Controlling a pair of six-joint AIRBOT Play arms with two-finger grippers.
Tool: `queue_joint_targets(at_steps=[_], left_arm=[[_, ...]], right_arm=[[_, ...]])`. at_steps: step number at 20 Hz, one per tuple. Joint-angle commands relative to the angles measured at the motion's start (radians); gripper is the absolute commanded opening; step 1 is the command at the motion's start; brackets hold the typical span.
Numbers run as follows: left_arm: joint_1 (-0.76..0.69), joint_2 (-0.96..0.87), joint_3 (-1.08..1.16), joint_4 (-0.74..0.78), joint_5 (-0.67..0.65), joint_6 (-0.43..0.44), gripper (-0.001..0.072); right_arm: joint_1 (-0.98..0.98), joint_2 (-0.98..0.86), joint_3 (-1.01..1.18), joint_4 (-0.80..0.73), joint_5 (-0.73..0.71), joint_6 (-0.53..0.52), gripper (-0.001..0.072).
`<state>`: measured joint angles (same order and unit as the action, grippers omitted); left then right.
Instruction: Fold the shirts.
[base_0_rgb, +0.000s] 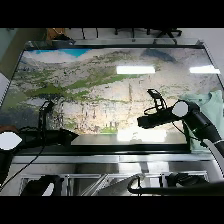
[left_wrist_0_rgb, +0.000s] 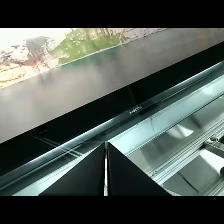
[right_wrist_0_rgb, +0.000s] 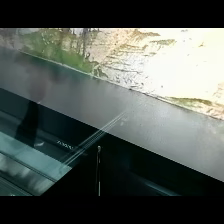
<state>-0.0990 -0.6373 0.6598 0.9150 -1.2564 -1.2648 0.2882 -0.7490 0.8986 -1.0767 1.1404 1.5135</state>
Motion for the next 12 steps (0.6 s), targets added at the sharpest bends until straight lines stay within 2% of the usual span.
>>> queue_joint_targets(at_steps=[1,5,6,9,11,12], left_arm=[[0.000,-0.001,0.000,0.000,0.000,-0.001,0.0012],[0.005,-0.001,0.008,0.038,-0.013,-0.011,0.0011],[0.014,-0.001,0.028,0.124,-0.028,-0.060,0.0010],[0.080,-0.001,0.116,0.571,-0.109,-0.272,0.0011],[0.159,-0.001,0.138,0.814,-0.136,-0.329,0.0016],[0.215,-0.002,0.131,0.866,-0.129,-0.331,0.0073]], right_arm=[[0.001,0.000,0.000,0.000,0.000,0.001,0.0025],[0.001,0.000,0.000,0.000,0.000,0.001,0.0025],[0.001,0.000,0.000,0.000,0.000,0.001,0.0025],[0.000,0.001,0.000,0.000,0.000,0.001,0.0025],[0.000,0.000,0.000,0.000,0.000,0.001,0.0025],[0.000,0.000,0.000,0.000,0.000,0.001,0.0025]])
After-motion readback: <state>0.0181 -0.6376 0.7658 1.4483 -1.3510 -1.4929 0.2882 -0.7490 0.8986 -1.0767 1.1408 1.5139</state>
